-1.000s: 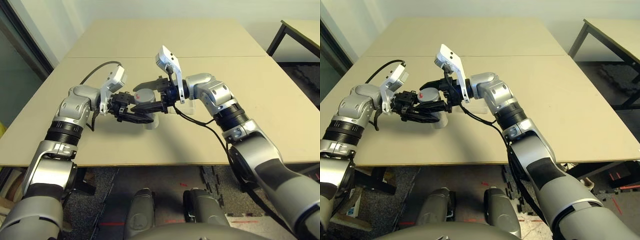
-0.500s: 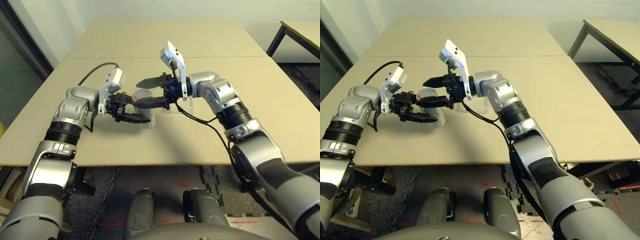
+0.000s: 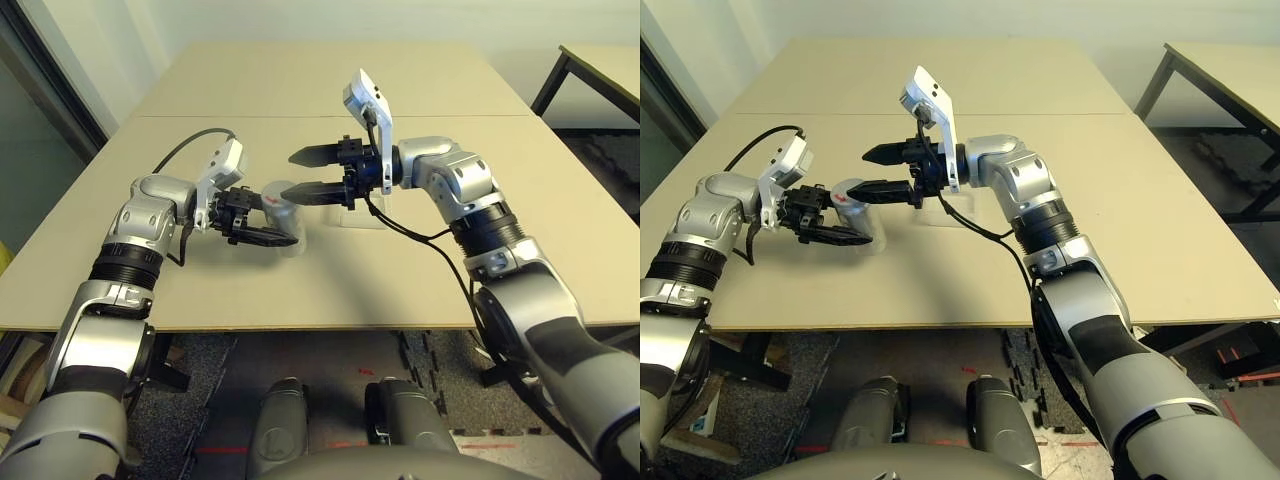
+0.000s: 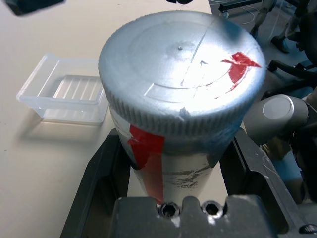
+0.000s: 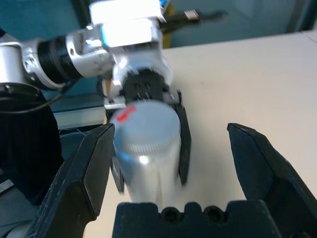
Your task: Pour the medicine from the bottle into the box.
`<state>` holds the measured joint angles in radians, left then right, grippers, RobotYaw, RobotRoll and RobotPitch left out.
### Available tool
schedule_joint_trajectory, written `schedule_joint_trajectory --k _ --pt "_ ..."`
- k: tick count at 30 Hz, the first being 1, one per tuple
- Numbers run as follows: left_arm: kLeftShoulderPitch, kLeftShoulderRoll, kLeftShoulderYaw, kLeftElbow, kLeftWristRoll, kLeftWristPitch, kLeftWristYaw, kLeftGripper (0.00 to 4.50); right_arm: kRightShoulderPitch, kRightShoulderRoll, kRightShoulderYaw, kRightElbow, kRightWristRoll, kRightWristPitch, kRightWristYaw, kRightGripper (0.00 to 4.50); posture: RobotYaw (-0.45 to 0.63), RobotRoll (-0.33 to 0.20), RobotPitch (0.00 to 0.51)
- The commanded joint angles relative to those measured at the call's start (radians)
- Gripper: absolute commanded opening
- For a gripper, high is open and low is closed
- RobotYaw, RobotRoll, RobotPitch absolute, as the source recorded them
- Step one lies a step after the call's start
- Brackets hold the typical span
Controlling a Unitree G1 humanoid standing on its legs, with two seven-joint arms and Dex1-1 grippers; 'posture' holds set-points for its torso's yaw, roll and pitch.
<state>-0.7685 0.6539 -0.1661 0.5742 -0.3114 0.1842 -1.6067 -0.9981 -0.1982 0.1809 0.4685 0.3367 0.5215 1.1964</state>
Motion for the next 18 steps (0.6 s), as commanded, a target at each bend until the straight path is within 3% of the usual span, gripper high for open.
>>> schedule_joint_trajectory --k 1,18 --pt "-0.014 0.006 0.017 0.024 0.016 -0.014 -0.005 2.79 0.010 -0.018 -0.023 -0.031 0.011 0.013 -0.012 4.50 0.00 0.000 0.005" --pt "-0.021 -0.013 0.023 0.045 0.026 -0.030 0.010 2.79 -0.044 0.095 0.024 -0.016 -0.018 0.014 -0.072 4.50 0.00 0.000 0.012"
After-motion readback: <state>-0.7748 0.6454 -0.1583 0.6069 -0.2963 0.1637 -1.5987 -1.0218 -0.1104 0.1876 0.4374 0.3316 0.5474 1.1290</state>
